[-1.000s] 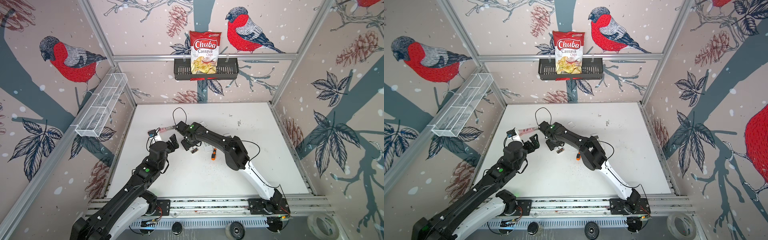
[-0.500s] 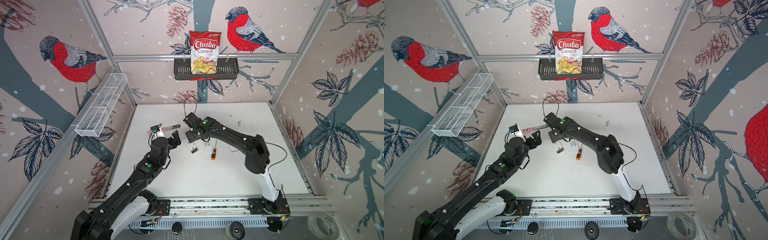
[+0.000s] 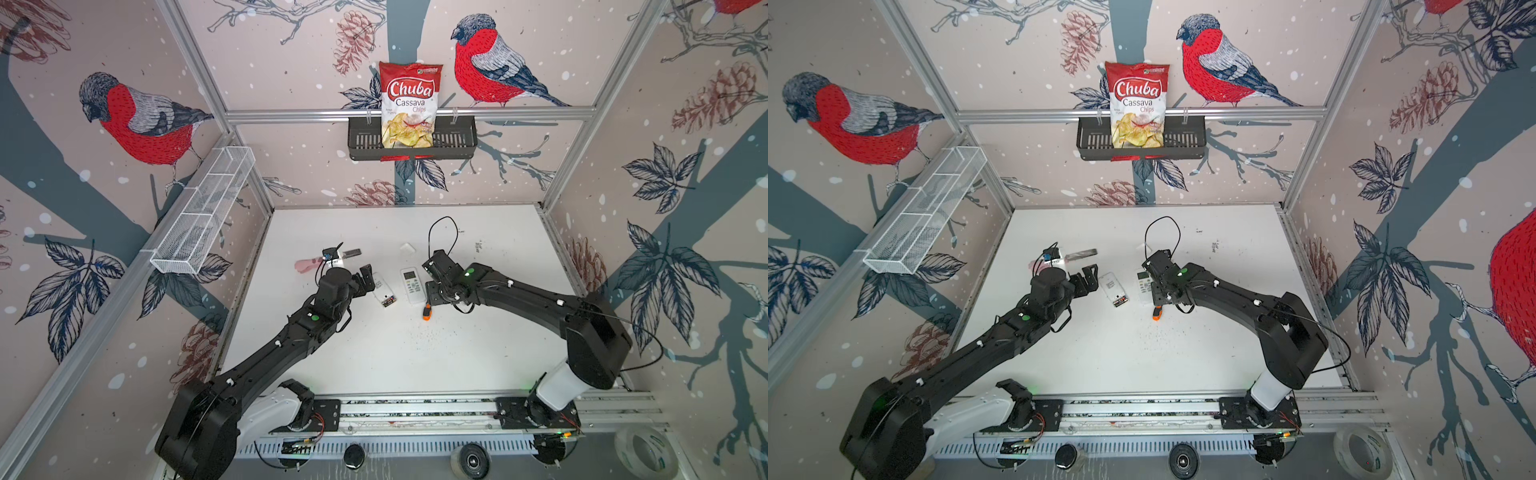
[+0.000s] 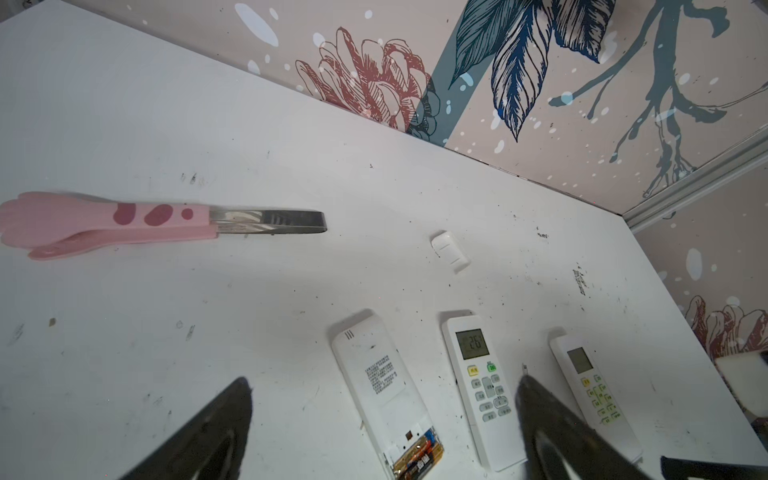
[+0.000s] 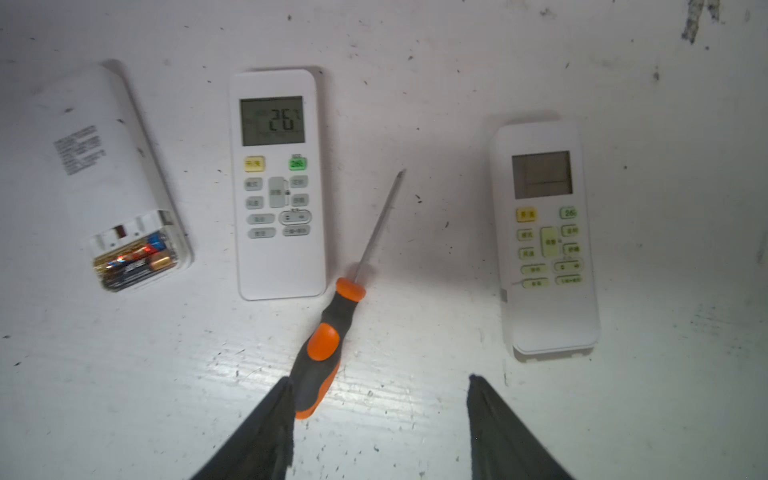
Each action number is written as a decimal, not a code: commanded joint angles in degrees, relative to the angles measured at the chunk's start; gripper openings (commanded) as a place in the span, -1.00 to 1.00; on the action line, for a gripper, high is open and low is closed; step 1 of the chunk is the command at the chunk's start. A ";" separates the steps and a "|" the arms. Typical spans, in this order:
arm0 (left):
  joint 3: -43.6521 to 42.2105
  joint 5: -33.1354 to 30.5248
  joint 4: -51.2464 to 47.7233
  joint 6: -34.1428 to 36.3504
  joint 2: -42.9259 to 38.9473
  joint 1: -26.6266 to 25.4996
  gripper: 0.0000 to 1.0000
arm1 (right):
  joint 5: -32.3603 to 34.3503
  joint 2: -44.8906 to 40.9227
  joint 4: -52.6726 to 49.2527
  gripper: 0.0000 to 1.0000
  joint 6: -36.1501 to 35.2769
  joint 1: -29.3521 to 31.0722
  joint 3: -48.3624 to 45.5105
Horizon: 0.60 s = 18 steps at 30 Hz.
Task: Unload the batteries from the remote control
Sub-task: 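Move the right gripper to the orange screwdriver and grasp its handle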
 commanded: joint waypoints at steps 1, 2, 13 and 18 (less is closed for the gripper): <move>-0.39 -0.60 2.20 1.03 0.23 -0.18 0.95 | -2.39 0.92 4.71 0.22 2.77 0.13 -1.45; -0.51 -0.50 2.20 1.13 0.27 -0.19 0.95 | -3.10 1.21 5.52 0.18 2.84 0.15 -2.02; -2.27 -0.31 3.73 0.87 0.77 -0.17 0.95 | -8.84 5.26 10.98 -0.02 3.72 -0.13 -4.84; -1.84 0.39 4.01 0.66 1.85 -0.18 0.95 | -9.47 7.15 11.48 -0.07 3.30 -0.12 -4.63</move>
